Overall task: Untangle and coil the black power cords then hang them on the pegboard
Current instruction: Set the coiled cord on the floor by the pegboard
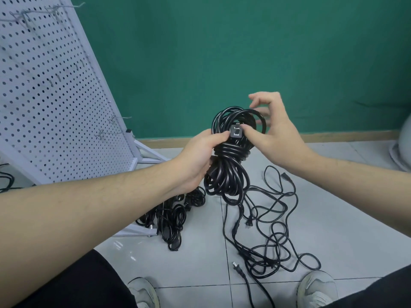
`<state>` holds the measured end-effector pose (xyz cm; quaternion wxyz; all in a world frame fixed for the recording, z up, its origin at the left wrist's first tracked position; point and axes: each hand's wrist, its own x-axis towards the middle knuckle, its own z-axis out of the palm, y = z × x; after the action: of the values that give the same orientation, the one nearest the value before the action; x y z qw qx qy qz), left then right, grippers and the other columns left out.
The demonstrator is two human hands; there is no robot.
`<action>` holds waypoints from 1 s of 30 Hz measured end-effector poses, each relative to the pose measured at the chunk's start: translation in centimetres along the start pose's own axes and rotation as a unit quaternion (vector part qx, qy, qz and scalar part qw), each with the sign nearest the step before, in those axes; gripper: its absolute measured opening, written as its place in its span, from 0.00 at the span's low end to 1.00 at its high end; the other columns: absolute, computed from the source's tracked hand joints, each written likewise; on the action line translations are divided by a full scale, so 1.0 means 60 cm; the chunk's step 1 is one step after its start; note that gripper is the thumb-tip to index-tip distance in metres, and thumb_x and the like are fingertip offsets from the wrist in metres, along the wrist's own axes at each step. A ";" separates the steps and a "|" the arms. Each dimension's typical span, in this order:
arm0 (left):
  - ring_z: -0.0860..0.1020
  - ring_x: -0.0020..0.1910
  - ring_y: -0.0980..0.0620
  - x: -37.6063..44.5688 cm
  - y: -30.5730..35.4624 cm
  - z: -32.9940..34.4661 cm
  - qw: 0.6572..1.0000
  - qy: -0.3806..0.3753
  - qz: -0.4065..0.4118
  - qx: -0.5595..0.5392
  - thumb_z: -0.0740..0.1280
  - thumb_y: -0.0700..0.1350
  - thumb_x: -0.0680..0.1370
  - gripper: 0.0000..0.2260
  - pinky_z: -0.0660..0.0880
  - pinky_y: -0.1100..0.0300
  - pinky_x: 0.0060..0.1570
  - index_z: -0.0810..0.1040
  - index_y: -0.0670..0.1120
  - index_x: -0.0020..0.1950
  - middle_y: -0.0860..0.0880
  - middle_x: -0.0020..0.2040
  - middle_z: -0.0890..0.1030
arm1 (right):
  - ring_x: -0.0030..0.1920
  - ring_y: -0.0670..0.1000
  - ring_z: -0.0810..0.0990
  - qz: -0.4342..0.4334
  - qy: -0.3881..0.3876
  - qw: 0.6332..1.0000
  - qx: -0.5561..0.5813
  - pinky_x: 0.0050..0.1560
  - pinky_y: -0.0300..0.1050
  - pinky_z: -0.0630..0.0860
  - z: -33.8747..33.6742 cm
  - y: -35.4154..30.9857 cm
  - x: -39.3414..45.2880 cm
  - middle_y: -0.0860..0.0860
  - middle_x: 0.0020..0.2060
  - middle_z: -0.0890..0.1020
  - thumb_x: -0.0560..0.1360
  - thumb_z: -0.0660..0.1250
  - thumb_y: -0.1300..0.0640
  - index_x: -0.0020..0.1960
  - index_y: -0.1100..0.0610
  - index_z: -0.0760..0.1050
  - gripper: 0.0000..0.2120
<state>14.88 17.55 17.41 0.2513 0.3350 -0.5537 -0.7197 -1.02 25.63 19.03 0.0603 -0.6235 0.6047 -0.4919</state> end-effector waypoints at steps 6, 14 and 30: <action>0.86 0.50 0.41 0.002 -0.001 -0.008 0.999 0.006 0.028 0.026 0.66 0.46 0.83 0.09 0.82 0.46 0.55 0.77 0.44 0.61 0.43 0.50 0.86 | 0.69 0.50 0.70 0.010 -0.078 0.989 -0.126 0.71 0.45 0.63 -0.001 0.014 -0.003 0.46 0.68 0.73 0.69 0.68 0.41 0.56 0.49 0.82 0.20; 0.83 0.39 0.60 -0.004 -0.004 -0.003 0.980 0.022 0.059 0.191 0.60 0.54 0.86 0.12 0.75 0.67 0.37 0.77 0.48 0.54 0.56 0.37 0.85 | 0.68 0.38 0.69 0.037 -0.123 0.989 -0.071 0.65 0.21 0.58 0.006 0.006 -0.014 0.47 0.75 0.68 0.77 0.73 0.54 0.60 0.51 0.82 0.11; 0.80 0.43 0.50 0.038 -0.078 -0.105 0.940 0.051 -0.063 0.330 0.70 0.60 0.78 0.15 0.76 0.55 0.45 0.76 0.50 0.53 0.48 0.47 0.83 | 0.58 0.53 0.83 0.270 -0.198 0.934 0.125 0.64 0.57 0.76 0.100 0.059 0.003 0.50 0.59 0.82 0.73 0.78 0.57 0.56 0.43 0.74 0.19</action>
<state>18.22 13.15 11.42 0.1085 0.4702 -0.7242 -0.4926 0.62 21.44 13.68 0.3872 -0.5085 0.6596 -0.3955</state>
